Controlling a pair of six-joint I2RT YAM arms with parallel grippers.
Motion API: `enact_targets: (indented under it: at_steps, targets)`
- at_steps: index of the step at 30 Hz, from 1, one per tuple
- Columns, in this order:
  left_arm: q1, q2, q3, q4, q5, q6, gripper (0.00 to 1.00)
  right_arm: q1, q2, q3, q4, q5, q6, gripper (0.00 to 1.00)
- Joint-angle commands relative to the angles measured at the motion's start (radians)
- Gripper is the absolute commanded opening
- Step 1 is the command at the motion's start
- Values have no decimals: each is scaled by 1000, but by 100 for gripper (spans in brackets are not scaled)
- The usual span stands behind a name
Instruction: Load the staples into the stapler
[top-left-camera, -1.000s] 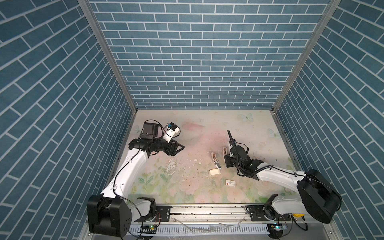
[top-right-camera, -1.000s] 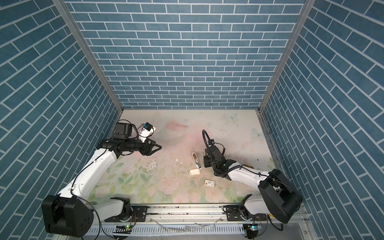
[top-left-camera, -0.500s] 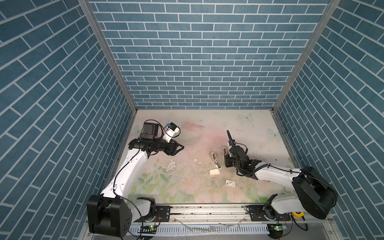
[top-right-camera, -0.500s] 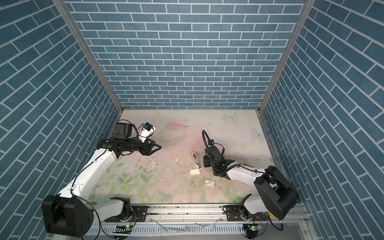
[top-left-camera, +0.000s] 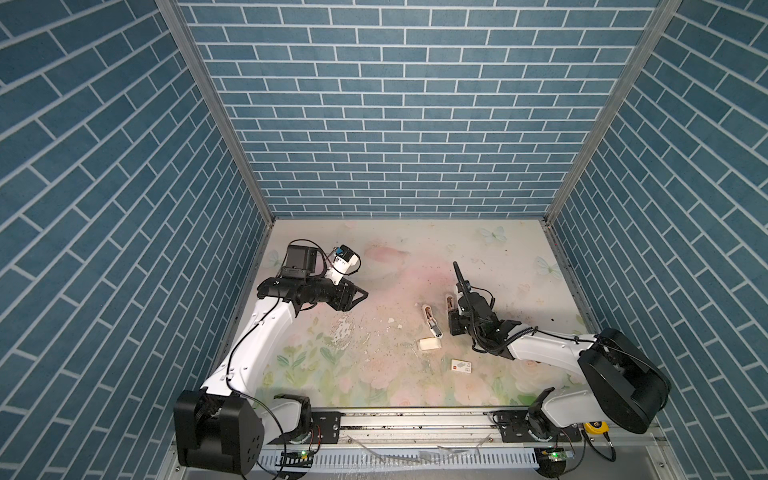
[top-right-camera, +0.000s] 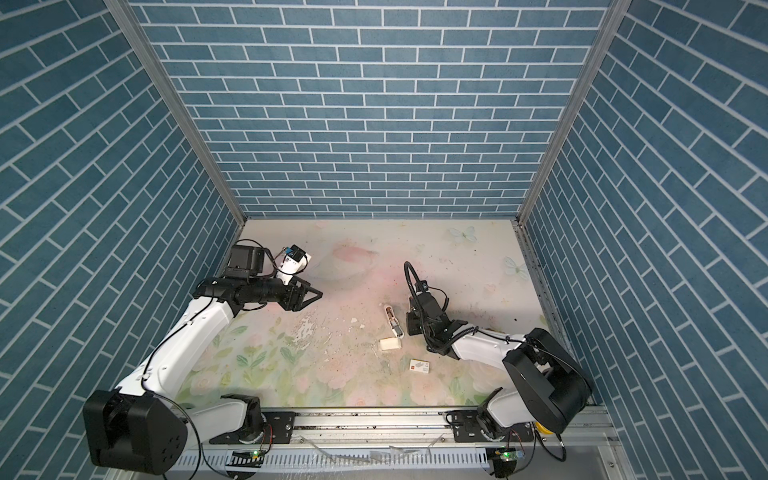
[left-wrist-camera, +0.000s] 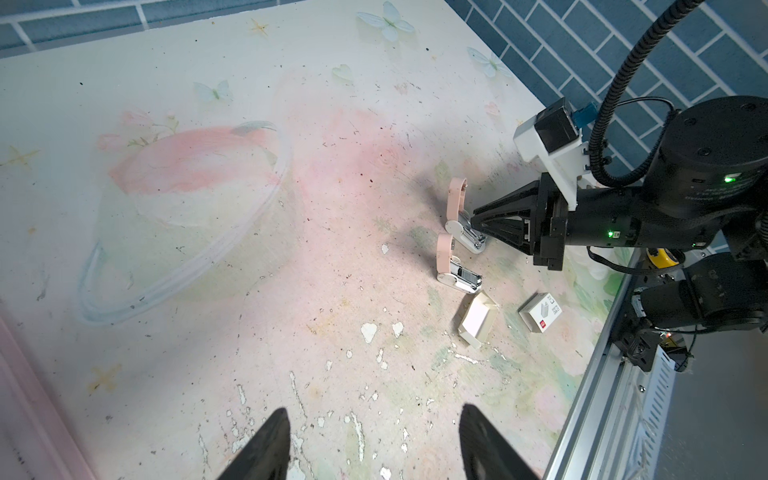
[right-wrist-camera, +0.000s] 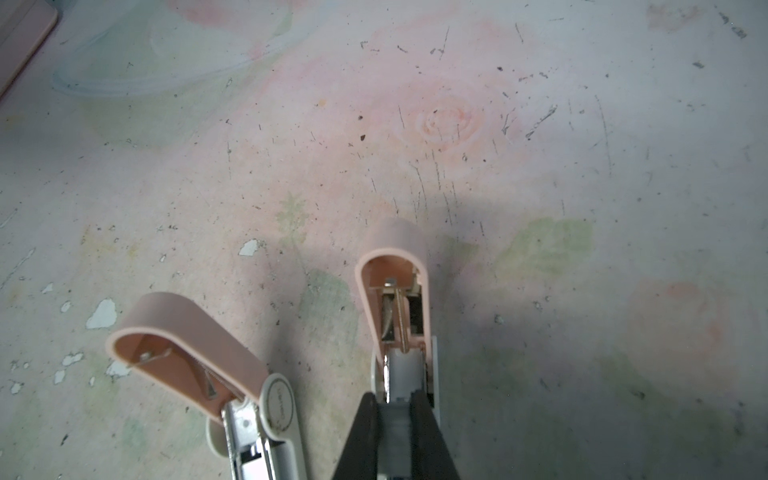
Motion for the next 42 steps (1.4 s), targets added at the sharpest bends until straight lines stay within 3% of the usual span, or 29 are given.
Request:
enact_targets:
  at_steps: [1, 42]
  targets:
    - [6, 8, 2, -4, 0, 11, 66, -5, 3, -15, 11, 7, -33, 0]
    - [6, 15, -6, 10, -8, 19, 66, -5, 40, -20, 23, 31, -50, 0]
